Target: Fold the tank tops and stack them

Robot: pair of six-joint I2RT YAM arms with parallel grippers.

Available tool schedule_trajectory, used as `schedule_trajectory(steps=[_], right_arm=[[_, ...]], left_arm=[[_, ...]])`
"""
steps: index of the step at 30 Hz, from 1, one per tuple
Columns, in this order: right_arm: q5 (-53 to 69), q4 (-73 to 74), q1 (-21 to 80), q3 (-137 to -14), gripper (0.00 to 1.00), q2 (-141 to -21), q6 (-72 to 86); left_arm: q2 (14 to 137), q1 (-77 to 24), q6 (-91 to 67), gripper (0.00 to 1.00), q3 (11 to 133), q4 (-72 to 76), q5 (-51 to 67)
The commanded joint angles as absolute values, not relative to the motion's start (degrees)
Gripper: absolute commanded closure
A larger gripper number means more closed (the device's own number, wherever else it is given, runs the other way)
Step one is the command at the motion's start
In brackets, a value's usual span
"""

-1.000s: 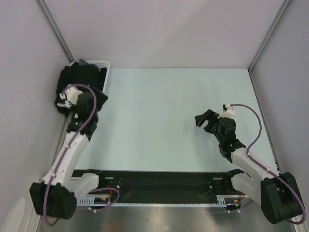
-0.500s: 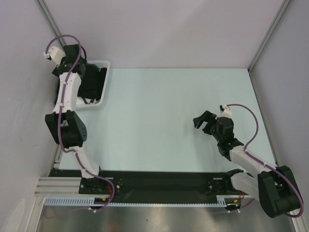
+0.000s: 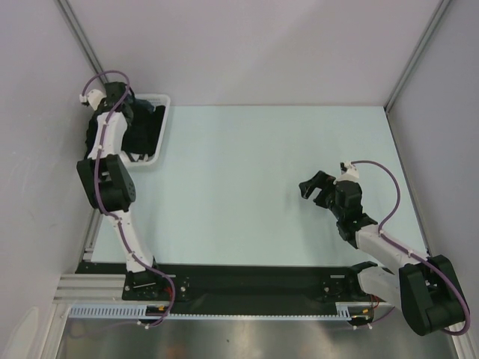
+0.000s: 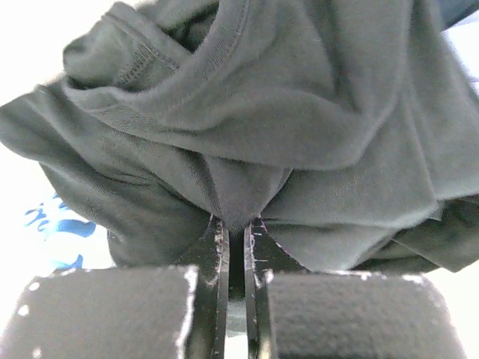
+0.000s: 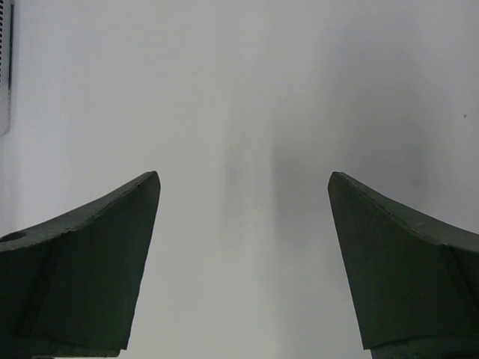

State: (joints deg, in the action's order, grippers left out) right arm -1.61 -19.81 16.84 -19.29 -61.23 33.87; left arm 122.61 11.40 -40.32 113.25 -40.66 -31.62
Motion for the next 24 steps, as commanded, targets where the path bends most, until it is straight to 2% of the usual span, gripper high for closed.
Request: schedule_trajectory(steps=[1,5,9,12,13,15,24], right_arm=[[-1.3,-21.8,17.3,-21.6,0.00,-61.4,33.1],[-1.0,-21.8,17.2,-21.9,0.00,-61.7,33.1],[-1.1,-21.4,17.3,-21.9,0.00,-61.8,32.8],[-1.7,-20.9,17.3,-21.8,0.00,-61.3,32.4],[-2.0,-20.7,17.3,-21.8,0.00,-61.0,32.3],[-2.0,-21.0,17.2,-21.5,0.00,-60.8,32.3],[-1.1,-21.6,17.3,-22.1,0.00,-62.3,32.3]], left_arm=[[112.3,9.9,-37.7,1.00,115.4,-40.0,-36.3],[100.6,4.3,-39.2,1.00,109.8,-35.5,-37.9],[85.6,-3.8,-38.8,1.00,97.3,-26.6,-39.9],[71.5,-12.0,-34.9,1.00,88.4,-17.4,-42.8],[56.1,-20.0,-30.2,1.00,79.1,-5.6,-41.4],[49.4,-24.1,-27.4,1.00,76.9,-0.9,-41.6],[51.1,-25.0,-22.6,1.00,83.1,-2.8,-39.0]])
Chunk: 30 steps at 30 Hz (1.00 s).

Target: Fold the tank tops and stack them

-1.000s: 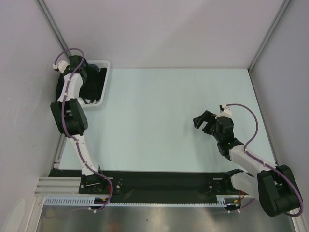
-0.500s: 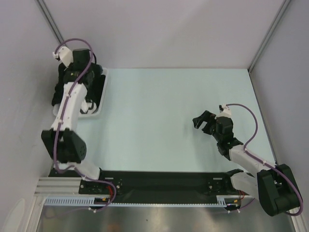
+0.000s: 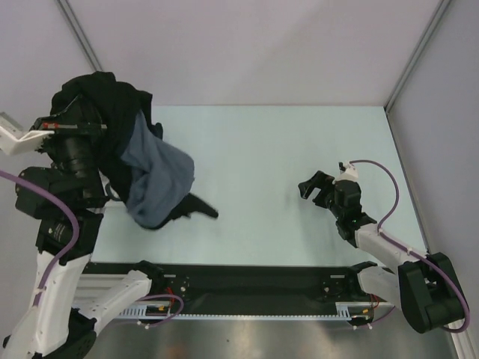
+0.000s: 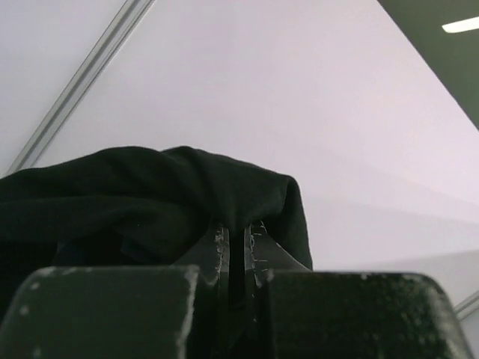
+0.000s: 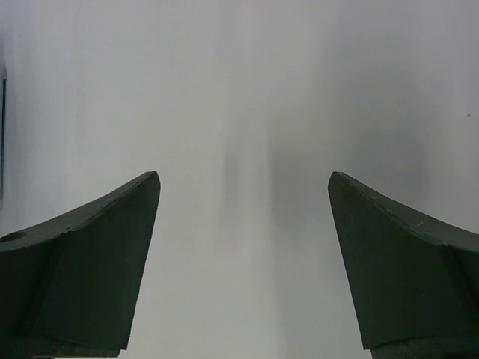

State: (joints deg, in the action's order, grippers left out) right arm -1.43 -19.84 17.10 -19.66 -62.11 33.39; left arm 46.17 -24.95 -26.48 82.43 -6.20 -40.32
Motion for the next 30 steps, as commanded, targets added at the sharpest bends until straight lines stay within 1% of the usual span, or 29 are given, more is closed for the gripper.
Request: schedule_trajectory(steps=[1,4,6,10,15,18,19,21,23,25,26,27,29,30], right_arm=[[-1.1,-21.5,17.3,-22.1,0.00,-62.3,32.3],[-1.5,-21.2,17.3,-22.1,0.00,-62.3,32.3],[-1.6,-21.2,17.4,-22.1,0.00,-62.2,32.2],[-1.5,-21.5,17.3,-22.1,0.00,-62.8,32.3],[-1.5,-21.2,17.3,-22.4,0.00,-62.9,32.3],[-1.8,-21.1,17.3,-22.3,0.00,-62.6,32.2],[-1.8,-21.0,17.3,-22.4,0.00,-62.5,32.3],[-2.3,-20.9,17.3,-22.4,0.00,-62.4,32.3],[-2.8,-20.7,17.4,-22.5,0.00,-62.1,32.3],[-3.2,-20.1,17.3,-22.6,0.00,-62.0,32.3],[-3.8,-20.0,17.3,-22.6,0.00,-61.7,32.3],[-4.0,-19.6,17.4,-22.6,0.00,-61.3,32.3],[-4.8,-19.2,17.3,-22.4,0.00,-60.7,32.2],[-5.0,-19.0,17.3,-22.3,0.00,-60.0,32.2]], left_arm=[[51.8,-25.0,-22.6,1.00,83.9,-3.0,-40.2],[55.2,-24.9,-18.8,1.00,85.7,-1.2,-46.0],[56.5,-24.8,-17.2,1.00,86.9,-0.7,-47.2],[57.7,-24.8,-16.9,1.00,88.9,-2.0,-41.8],[56.1,-24.8,-18.5,1.00,85.3,-2.4,-41.7],[54.5,-24.7,-20.0,1.00,83.1,-2.0,-39.5],[55.1,-24.8,-20.6,1.00,83.8,-2.5,-36.7],[56.6,-24.9,-23.3,1.00,85.5,-5.1,-32.4],[61.3,-25.5,-25.6,1.00,90.7,-9.6,-26.8],[65.4,-28.0,-27.5,1.00,96.6,-11.8,-24.2],[69.0,-29.6,-27.4,1.00,98.2,-12.5,-24.5],[70.6,-33.1,-26.3,1.00,99.5,-12.5,-25.1],[73.8,-36.5,-25.4,1.00,103.0,-11.7,-26.2],[77.0,-40.0,-24.3,1.00,104.4,-11.7,-26.8]])
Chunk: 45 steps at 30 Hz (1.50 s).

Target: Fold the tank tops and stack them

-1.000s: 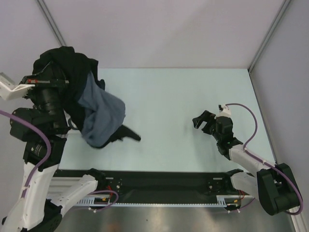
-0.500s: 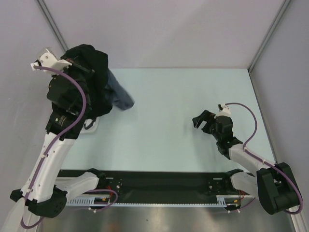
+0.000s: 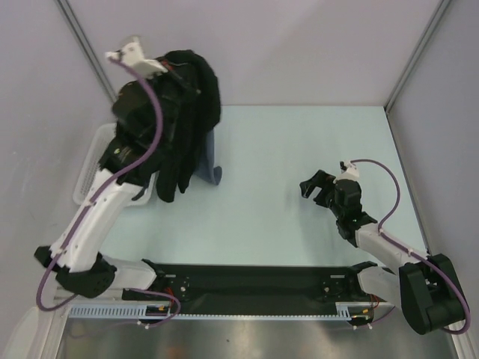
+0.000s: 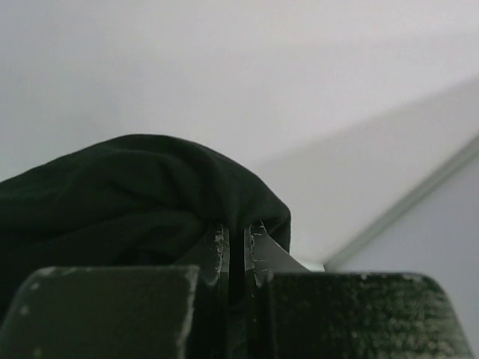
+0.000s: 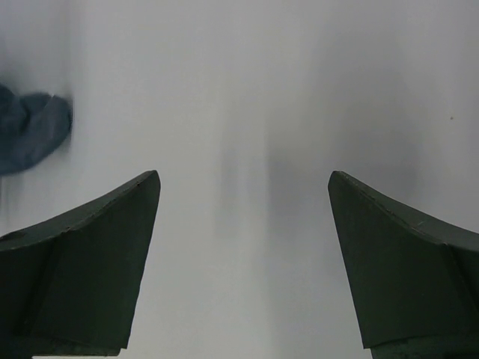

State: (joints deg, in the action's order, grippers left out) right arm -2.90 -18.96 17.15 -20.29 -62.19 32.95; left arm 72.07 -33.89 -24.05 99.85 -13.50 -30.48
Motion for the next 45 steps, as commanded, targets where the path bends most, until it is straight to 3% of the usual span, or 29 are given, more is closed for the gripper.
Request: schedule_trajectory(steps=[1,5,9,13,22,28,40,44,45], right_arm=[[-5.4,-18.9,17.2,-22.2,0.00,-59.9,32.2],[-6.5,-18.6,17.3,-21.8,0.00,-58.6,32.0],[-6.9,-18.5,17.2,-21.5,0.00,-58.2,31.9],[-2.2,-21.3,17.3,-20.9,0.00,-58.2,29.7],[4.9,-25.7,19.6,-22.4,0.03,-64.7,25.7],[3.9,-26.1,25.4,-25.2,0.00,-68.8,21.1],[18.4,-33.7,32.4,-27.0,0.00,-74.5,13.1],[10.5,-30.7,34.3,-30.0,0.01,-77.9,11.7],[8.3,-29.3,34.4,-31.1,0.08,-78.7,11.8]], left_arm=[[79.2,-41.8,-23.6,1.00,108.0,-11.9,-27.3],[87.9,-49.5,-18.0,1.00,119.5,-14.9,-30.8],[91.2,-49.9,-19.5,0.99,125.9,-17.5,-32.2],[87.5,-48.2,-20.2,1.00,120.7,-16.7,-35.3],[75.2,-46.7,-27.9,1.00,102.2,-14.3,-22.6],[74.0,-46.7,-29.4,1.00,99.3,-15.7,-15.7],[72.0,-46.5,-29.2,0.99,96.5,-16.8,-14.6],[70.9,-46.4,-29.6,0.99,96.1,-17.1,-13.5],[70.7,-46.4,-29.7,1.00,95.6,-17.3,-13.2]])
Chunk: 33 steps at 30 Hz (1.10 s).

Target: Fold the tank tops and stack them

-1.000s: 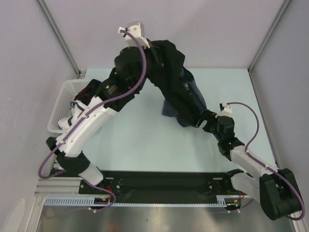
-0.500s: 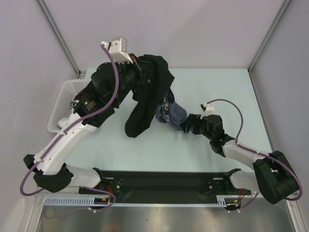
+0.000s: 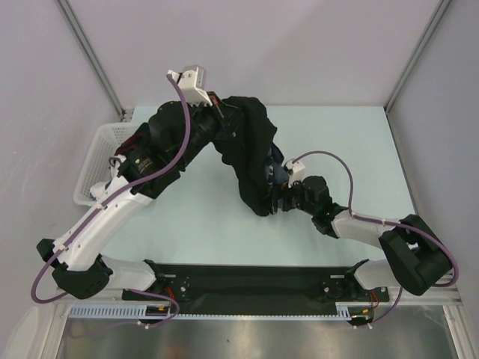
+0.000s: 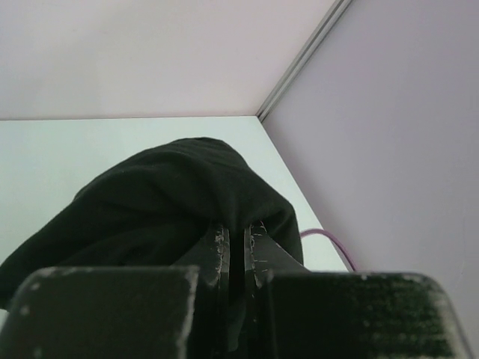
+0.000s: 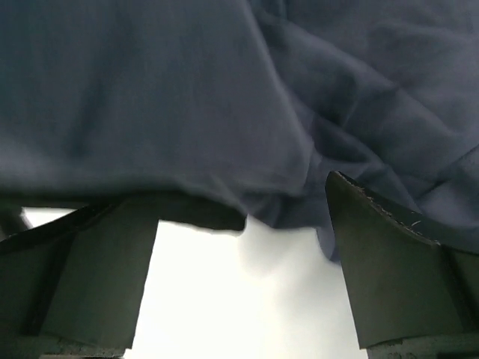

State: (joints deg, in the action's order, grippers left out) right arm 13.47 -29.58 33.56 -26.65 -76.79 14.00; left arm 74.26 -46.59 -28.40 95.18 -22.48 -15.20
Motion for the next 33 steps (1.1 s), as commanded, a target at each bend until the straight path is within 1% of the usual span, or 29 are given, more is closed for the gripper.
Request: schedule_trajectory(steps=[1,2,3,4,5,6,7,8,10,12,14,15,16,18,22,24,29,33], right_arm=[[4.9,-27.3,34.2,-32.6,0.36,-79.6,12.2],[3.8,-27.2,34.1,-32.6,0.55,-79.6,12.6],[2.7,-27.2,34.0,-32.6,0.73,-79.3,12.8],[1.8,-27.2,34.0,-32.3,0.72,-78.8,13.0],[1.6,-27.4,33.9,-31.9,0.67,-78.1,13.1],[1.6,-27.8,33.9,-30.8,0.43,-76.4,12.9],[1.8,-28.1,33.9,-30.2,0.26,-75.5,12.8],[2.3,-29.3,33.9,-29.5,0.15,-74.5,12.7],[4.3,-30.6,33.9,-27.9,0.02,-72.8,12.4],[5.8,-31.9,33.8,-27.2,0.02,-72.5,12.1],[7.6,-32.9,33.8,-27.1,0.06,-72.6,12.0],[8.3,-33.1,33.8,-27.1,0.09,-72.6,11.9],[9.8,-33.4,33.8,-26.8,0.15,-72.2,11.9],[11.4,-34.2,33.8,-26.3,0.14,-71.1,11.9],[14.2,-35.6,33.8,-24.3,0.08,-67.2,11.9],[14.8,-35.9,33.9,-23.6,0.07,-65.6,11.8],[14.2,-35.3,33.8,-23.8,0.08,-65.0,11.7],[13.5,-35.2,33.9,-24.6,0.11,-66.5,11.8]], left_arm=[[70.1,-46.4,-29.8,1.00,95.4,-17.4,-13.0],[70.0,-46.3,-29.9,1.00,94.9,-17.4,-13.0],[69.3,-46.3,-29.9,1.00,94.1,-17.3,-13.2],[68.8,-46.2,-29.8,0.99,93.7,-17.0,-13.4],[68.4,-46.1,-29.7,0.99,93.3,-17.0,-13.7],[67.9,-45.8,-29.7,0.99,92.8,-17.1,-14.4],[67.5,-45.5,-29.7,0.99,92.6,-17.5,-14.6],[67.2,-44.7,-29.6,0.99,92.4,-17.7,-14.6],[66.5,-43.8,-30.3,0.99,91.7,-18.1,-14.2],[65.7,-42.4,-30.8,0.99,90.6,-18.0,-12.6],[64.9,-41.6,-31.5,0.99,90.0,-17.6,-11.8],[64.7,-41.4,-31.5,0.99,89.5,-17.4,-11.5],[64.5,-41.4,-31.4,0.99,89.3,-17.4,-11.3],[64.6,-41.4,-30.9,0.99,88.9,-17.3,-10.5],[65.7,-41.3,-30.4,0.99,88.4,-18.5,-9.4],[66.4,-41.3,-30.8,1.00,87.5,-18.4,-8.5],[67.8,-41.3,-32.3,1.00,85.7,-17.4,-3.7],[69.5,-41.4,-33.0,1.00,85.9,-17.5,1.2]])
